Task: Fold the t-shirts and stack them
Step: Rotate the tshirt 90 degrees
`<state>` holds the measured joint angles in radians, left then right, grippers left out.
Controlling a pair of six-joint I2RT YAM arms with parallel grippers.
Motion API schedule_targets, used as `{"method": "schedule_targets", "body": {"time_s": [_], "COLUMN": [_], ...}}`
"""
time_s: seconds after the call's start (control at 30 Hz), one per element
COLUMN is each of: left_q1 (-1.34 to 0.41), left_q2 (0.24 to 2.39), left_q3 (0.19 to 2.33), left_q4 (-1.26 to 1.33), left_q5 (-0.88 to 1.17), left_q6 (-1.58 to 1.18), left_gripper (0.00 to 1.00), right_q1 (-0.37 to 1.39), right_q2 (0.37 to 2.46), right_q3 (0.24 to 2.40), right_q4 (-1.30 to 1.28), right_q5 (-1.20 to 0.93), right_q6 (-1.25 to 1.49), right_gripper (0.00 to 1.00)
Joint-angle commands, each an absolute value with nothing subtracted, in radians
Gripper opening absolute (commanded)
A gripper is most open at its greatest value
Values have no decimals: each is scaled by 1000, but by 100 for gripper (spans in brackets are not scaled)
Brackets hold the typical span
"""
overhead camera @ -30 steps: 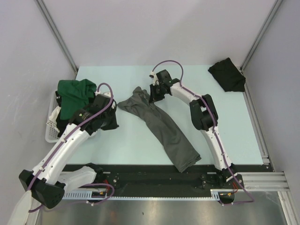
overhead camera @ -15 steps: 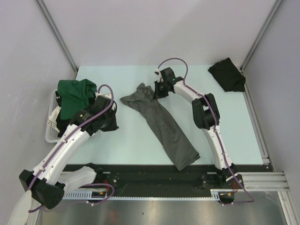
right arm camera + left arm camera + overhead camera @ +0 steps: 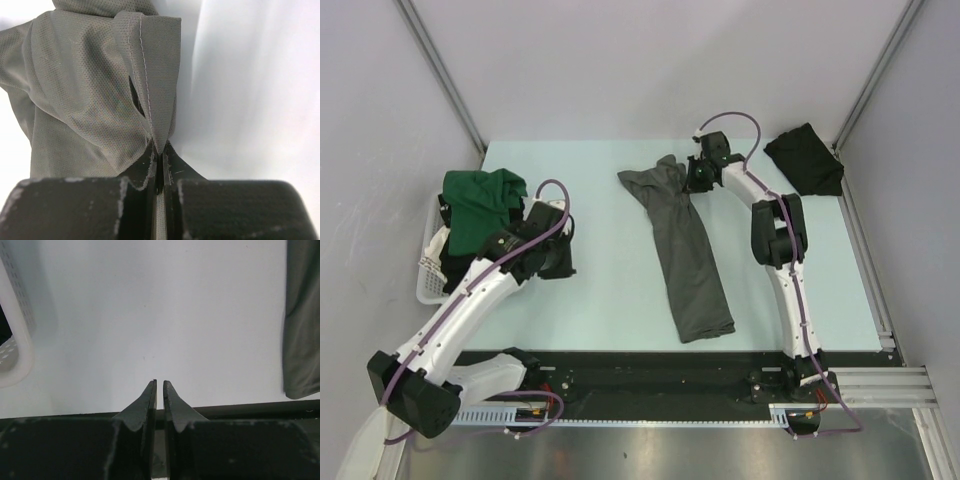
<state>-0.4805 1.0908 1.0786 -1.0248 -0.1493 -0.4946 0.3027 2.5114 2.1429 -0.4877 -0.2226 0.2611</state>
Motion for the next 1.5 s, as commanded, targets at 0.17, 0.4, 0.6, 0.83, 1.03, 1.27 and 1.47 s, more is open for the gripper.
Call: {"method": "schedule_targets", "body": {"time_s": [0.17,0.4,0.6,0.83,1.03,1.27,1.47], "left_q1": [-485,-486,-485,-486,-505,-597,-725], "left_q2": [1097,1108,1138,1157,1140,1098,1100], "left_q3": [1057,1048,1063,1072,1042,911,842], "left_q4": [-999,-983,-968,-940,-899,-773,-654], "left_q5": [-126,-109,-103,-71,-17,106,120], "left_q6": [-450,-443,-434,-442,-463,-532,-607], "left_gripper": [14,13,13,13,14,15,18], "right_q1": [222,175,164,170,172,192,303], "right_q2": [2514,2470,2480,2471,2386,2136,1847], "right_q3": [2109,2034,2052,2052,2034,1935,1767], "right_q4": [-485,-462,-479,-502,-517,-560,-635], "right_q5": [-89,-80,-107,-97,-68,30,209], "right_q6": [230,232,232,224,215,196,187], "right_gripper": [0,0,0,31,75,100,100]}}
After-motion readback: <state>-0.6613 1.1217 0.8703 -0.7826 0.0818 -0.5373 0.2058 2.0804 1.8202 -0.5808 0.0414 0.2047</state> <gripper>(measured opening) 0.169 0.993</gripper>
